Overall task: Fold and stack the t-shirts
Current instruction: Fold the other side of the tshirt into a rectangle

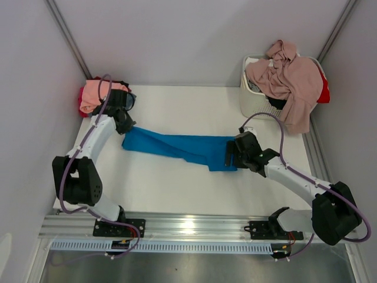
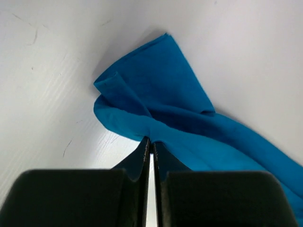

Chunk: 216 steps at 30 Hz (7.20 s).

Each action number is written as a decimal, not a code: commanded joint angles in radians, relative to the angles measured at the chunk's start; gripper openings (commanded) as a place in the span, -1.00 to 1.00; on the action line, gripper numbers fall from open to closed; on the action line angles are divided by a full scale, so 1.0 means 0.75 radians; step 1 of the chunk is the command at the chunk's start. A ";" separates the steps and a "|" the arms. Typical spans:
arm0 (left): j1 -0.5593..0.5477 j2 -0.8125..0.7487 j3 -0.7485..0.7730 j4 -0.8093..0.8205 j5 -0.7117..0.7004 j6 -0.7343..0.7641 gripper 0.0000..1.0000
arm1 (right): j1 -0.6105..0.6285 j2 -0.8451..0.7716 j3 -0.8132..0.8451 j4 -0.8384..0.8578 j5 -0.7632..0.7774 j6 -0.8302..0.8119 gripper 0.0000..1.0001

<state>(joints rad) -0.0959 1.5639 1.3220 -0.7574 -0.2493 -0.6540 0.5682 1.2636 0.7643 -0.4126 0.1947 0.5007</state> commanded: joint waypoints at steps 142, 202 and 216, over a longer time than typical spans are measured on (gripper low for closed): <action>0.046 0.124 -0.122 0.226 0.171 0.052 -0.99 | -0.218 0.266 0.333 0.321 0.648 -0.162 -1.00; -0.193 0.259 -0.175 0.047 0.582 0.089 -0.99 | -0.099 0.395 0.132 0.192 0.045 0.077 -1.00; -0.210 0.304 -0.214 0.063 0.637 0.111 -0.99 | -0.134 0.399 0.114 0.131 0.063 0.099 -1.00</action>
<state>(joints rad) -0.2405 1.8034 1.1702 -0.7143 0.1890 -0.5919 0.4839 1.5730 0.8383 -0.2832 0.2234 0.5522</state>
